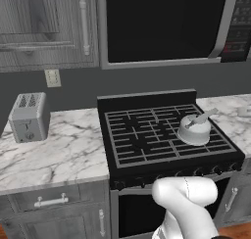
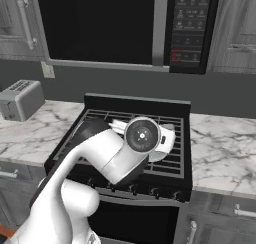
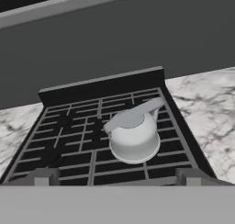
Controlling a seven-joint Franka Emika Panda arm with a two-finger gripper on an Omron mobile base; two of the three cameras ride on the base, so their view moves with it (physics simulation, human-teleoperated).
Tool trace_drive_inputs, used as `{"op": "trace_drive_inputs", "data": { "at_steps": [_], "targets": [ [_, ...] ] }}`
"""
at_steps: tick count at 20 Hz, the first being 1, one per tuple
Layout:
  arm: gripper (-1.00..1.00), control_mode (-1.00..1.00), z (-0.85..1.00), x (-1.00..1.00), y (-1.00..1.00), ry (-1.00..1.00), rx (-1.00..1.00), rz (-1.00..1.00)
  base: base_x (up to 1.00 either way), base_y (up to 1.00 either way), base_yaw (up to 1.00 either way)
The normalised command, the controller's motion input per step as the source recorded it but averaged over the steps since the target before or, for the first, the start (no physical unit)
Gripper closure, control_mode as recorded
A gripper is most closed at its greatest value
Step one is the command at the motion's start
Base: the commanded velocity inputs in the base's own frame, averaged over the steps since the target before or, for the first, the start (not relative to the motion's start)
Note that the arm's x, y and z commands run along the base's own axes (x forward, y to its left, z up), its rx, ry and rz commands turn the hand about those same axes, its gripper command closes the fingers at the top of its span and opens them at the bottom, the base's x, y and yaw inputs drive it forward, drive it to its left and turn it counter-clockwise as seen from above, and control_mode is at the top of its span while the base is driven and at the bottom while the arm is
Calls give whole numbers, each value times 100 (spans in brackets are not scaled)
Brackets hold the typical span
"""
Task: The kettle is done boiling. Turn off the stove, then wait for 300 timesteps before moving the kettle to the dining table.
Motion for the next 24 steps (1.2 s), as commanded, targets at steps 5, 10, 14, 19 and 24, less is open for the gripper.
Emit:
{"op": "trace_drive_inputs", "data": {
  "at_steps": [5, 10, 14, 19, 24],
  "targets": [
    [-100, -100, -20, -7, -28, -7, -1, 1, 0, 0, 0],
    [-100, -100, -41, 0, -18, -7, -7, 2, 0, 0, 0],
    [-100, -100, -52, 0, -5, -13, -10, 0, 0, 0, 0],
    [-100, -100, -36, -10, -19, -18, -7, 1, 0, 0, 0],
    [-100, -100, -20, -22, -16, -24, -7, 4, 0, 0, 0]
  ]
}}
